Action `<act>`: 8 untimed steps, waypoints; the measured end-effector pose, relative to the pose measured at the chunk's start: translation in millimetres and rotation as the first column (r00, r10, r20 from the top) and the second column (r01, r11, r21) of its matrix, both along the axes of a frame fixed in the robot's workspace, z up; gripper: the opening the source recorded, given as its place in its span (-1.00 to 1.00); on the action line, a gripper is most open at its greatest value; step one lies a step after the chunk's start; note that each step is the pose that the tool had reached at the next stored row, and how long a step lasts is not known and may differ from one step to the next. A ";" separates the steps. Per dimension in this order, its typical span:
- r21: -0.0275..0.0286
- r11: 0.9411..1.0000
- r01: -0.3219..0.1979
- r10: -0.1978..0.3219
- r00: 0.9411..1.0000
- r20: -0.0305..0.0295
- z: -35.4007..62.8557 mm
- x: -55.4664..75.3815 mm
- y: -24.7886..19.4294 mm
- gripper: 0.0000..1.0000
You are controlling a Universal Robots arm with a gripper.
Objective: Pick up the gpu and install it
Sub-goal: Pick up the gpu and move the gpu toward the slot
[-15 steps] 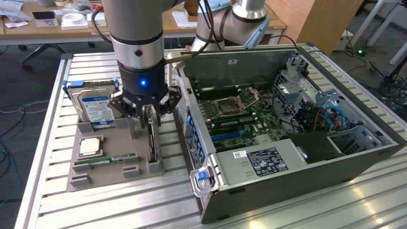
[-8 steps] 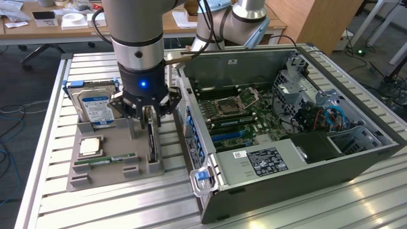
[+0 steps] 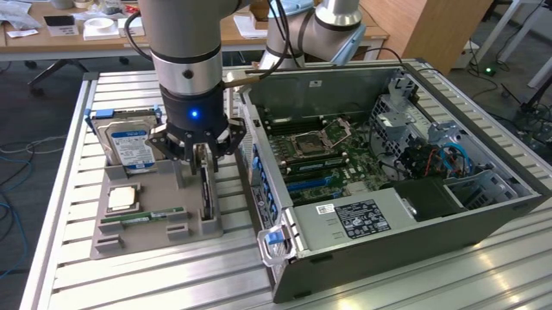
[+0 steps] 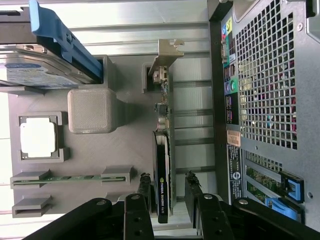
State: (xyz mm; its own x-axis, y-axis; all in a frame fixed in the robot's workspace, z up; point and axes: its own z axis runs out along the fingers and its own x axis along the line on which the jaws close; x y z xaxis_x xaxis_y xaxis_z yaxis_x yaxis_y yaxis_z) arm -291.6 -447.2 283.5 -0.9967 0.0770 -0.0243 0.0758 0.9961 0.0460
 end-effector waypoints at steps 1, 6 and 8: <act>0.000 1.000 0.000 0.000 1.000 0.000 0.0 0.0 0.0 -0.17; 0.000 1.000 0.000 0.000 1.000 0.000 -0.3 0.0 0.0 -0.17; 0.000 1.000 0.000 0.000 1.000 0.000 -0.4 0.0 0.0 -0.17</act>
